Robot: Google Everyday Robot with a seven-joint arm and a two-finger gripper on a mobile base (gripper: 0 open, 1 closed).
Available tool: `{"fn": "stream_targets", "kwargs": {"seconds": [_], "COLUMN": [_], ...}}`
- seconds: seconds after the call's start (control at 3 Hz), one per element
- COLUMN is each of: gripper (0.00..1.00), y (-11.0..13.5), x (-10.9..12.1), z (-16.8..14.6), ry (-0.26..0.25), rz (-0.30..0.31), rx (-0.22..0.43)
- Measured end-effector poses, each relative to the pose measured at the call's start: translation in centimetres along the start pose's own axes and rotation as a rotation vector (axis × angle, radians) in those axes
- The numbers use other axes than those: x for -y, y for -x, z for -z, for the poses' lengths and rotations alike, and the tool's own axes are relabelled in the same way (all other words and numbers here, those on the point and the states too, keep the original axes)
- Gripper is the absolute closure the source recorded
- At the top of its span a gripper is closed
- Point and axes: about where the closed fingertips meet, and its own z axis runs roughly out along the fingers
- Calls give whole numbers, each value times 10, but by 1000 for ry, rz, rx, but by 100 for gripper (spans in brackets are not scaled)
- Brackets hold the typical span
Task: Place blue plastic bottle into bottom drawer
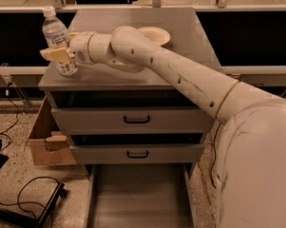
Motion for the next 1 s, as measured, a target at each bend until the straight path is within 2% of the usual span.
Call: {"fn": "stream_targets", "kwargs": {"seconds": [0.33, 0.67, 1.0], "gripper": [87, 100, 100], "y": [0, 0, 16], "x": [-2, -4, -10], "z": [-2, -3, 6], "ry": [4, 7, 14], "rz": [0, 0, 22], "rx": [0, 0, 23]}}
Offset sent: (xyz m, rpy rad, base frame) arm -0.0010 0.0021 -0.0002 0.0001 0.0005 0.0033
